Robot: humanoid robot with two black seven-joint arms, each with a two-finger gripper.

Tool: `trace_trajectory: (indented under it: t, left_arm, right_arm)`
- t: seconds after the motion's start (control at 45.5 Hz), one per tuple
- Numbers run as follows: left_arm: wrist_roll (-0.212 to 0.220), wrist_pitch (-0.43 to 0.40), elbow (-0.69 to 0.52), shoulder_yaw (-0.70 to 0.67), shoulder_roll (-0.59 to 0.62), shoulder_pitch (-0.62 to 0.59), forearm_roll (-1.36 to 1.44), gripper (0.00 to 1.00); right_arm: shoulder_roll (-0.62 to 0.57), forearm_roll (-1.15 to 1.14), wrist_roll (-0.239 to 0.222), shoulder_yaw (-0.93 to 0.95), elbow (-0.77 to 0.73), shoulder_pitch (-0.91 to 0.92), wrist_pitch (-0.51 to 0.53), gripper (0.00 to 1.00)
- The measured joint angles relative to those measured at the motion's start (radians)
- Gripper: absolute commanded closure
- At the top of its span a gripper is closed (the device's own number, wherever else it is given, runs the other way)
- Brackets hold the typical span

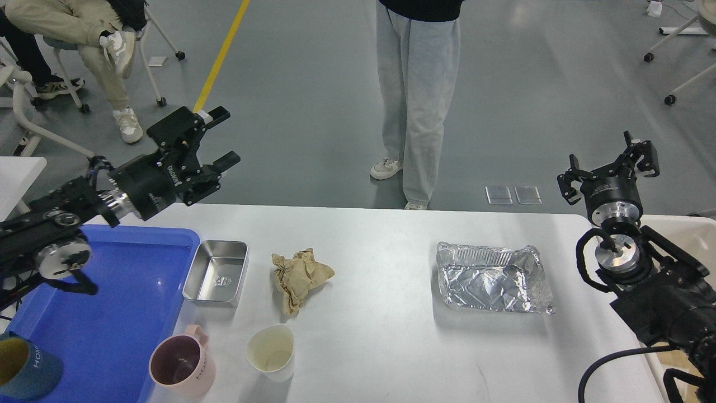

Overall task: Tidy desktop
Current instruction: 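Raise the left arm and swing the left gripper toward the pink mug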

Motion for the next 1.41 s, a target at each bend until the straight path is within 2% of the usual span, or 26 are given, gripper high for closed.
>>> trace_trajectory:
  t: [0.198, 0.352, 0.681, 0.967, 1.297, 1.407]
  left_arm:
    - [0.012, -0.060, -0.138, 0.072, 0.213, -0.018, 0.200, 0.02]
    - [0.032, -0.072, -0.226, 0.101, 0.311, -0.019, 0.300, 0.02]
    - [0.025, -0.099, -0.359, 0.181, 0.475, -0.028, 0.381, 0.02]
    - [0.028, -0.278, -0.418, 0.183, 0.634, -0.056, 0.406, 0.02]
    - [0.039, -0.437, -0.466, 0.182, 0.748, -0.035, 0.438, 0.02]
    - [0.058, -0.471, -0.468, 0.182, 0.780, -0.029, 0.445, 0.03]
  right_arm:
    - [0.021, -0.021, 0.000, 0.000, 0.001, 0.000, -0.002, 0.00]
    - [0.034, -0.054, 0.000, 0.000, 0.001, -0.003, -0.002, 0.00]
    - [0.046, -0.078, 0.000, -0.001, 0.001, -0.012, -0.002, 0.00]
    - [0.065, -0.131, -0.001, 0.000, 0.001, -0.012, 0.000, 0.00]
    - [0.083, -0.165, -0.002, 0.000, -0.001, -0.013, -0.002, 0.00]
    - [0.083, -0.167, -0.002, 0.001, -0.001, -0.014, -0.001, 0.00]
